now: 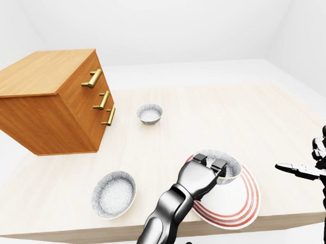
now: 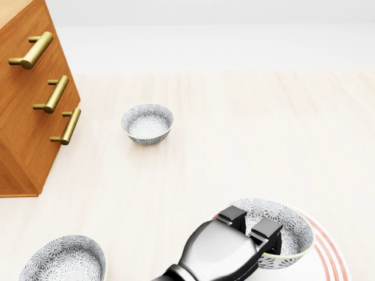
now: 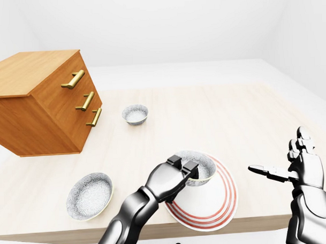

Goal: Put the bowl in the middle on the plate.

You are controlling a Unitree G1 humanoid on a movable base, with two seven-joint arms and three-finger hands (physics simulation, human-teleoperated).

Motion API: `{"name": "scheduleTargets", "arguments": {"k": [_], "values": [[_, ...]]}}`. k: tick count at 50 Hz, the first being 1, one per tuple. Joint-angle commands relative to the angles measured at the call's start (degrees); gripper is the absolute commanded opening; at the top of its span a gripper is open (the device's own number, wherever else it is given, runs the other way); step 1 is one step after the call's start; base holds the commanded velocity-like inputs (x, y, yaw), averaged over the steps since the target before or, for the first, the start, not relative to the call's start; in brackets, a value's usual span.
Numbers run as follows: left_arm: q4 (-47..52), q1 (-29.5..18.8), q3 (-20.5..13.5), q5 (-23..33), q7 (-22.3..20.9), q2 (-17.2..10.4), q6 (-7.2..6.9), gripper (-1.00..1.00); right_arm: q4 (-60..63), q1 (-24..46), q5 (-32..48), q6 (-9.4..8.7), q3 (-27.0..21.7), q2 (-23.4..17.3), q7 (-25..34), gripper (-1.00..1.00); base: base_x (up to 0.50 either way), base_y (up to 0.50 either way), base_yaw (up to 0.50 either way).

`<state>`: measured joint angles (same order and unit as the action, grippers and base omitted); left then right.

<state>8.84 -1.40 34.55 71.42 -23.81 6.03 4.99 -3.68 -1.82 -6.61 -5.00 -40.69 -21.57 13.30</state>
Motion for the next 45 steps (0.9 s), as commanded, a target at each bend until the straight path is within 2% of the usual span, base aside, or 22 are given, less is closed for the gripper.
{"name": "scheduleTargets", "arguments": {"k": [1,21,45], "values": [[-2.37,0.02,0.38,0.35,2.65,0.52,0.01,-1.00,-0.16,0.06,-0.04,0.00,0.06,-0.09,-0.03,1.00,0.00,0.00,0.00],[-4.47,-0.03,0.58,0.72,3.99,0.85,0.01,-1.00,-0.59,0.00,-0.07,0.00,0.21,-0.05,-0.09,1.00,0.00,0.00,0.00],[-5.78,0.17,2.40,1.51,5.58,1.53,0.01,-1.00,-0.32,-0.14,0.00,0.00,0.11,0.07,-0.01,1.00,0.00,0.00,0.00]]}}
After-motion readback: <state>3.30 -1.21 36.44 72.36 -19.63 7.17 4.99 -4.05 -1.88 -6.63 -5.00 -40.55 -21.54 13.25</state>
